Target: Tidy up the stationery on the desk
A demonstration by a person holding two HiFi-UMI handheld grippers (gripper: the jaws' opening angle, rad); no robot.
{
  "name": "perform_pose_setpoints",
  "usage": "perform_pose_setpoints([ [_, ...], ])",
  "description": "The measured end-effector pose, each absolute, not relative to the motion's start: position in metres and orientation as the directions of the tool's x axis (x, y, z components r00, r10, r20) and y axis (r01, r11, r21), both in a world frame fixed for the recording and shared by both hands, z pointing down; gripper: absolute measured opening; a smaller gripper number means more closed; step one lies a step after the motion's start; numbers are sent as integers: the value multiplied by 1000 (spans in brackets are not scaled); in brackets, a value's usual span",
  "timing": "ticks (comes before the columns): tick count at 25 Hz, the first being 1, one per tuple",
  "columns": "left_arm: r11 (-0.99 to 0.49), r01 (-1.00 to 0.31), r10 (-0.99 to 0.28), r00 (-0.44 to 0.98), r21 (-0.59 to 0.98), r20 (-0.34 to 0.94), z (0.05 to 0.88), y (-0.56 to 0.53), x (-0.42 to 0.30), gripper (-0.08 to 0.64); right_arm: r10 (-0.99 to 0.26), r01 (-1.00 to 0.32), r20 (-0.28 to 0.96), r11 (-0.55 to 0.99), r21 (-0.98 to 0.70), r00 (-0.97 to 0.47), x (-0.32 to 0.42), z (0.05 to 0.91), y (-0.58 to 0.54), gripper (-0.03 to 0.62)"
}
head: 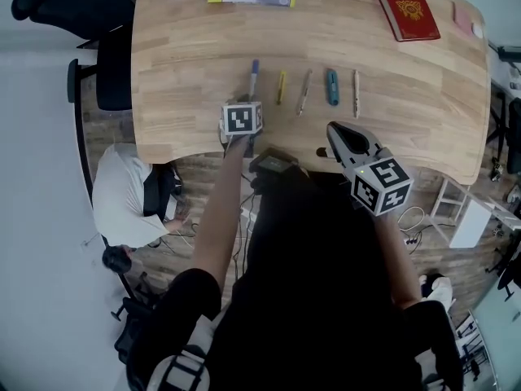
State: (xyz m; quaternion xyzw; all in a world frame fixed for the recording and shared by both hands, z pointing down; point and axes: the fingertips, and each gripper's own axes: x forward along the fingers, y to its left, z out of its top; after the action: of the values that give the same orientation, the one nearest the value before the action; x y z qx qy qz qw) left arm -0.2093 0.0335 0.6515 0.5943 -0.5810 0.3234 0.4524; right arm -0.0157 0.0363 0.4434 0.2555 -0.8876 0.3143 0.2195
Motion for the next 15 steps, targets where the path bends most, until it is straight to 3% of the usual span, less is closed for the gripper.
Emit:
perform_pose_setpoints([
  [15, 34, -991, -371, 104, 126, 923, 650, 42, -204, 179, -324, -581, 526, 678, -452, -787, -12, 436, 35, 21],
])
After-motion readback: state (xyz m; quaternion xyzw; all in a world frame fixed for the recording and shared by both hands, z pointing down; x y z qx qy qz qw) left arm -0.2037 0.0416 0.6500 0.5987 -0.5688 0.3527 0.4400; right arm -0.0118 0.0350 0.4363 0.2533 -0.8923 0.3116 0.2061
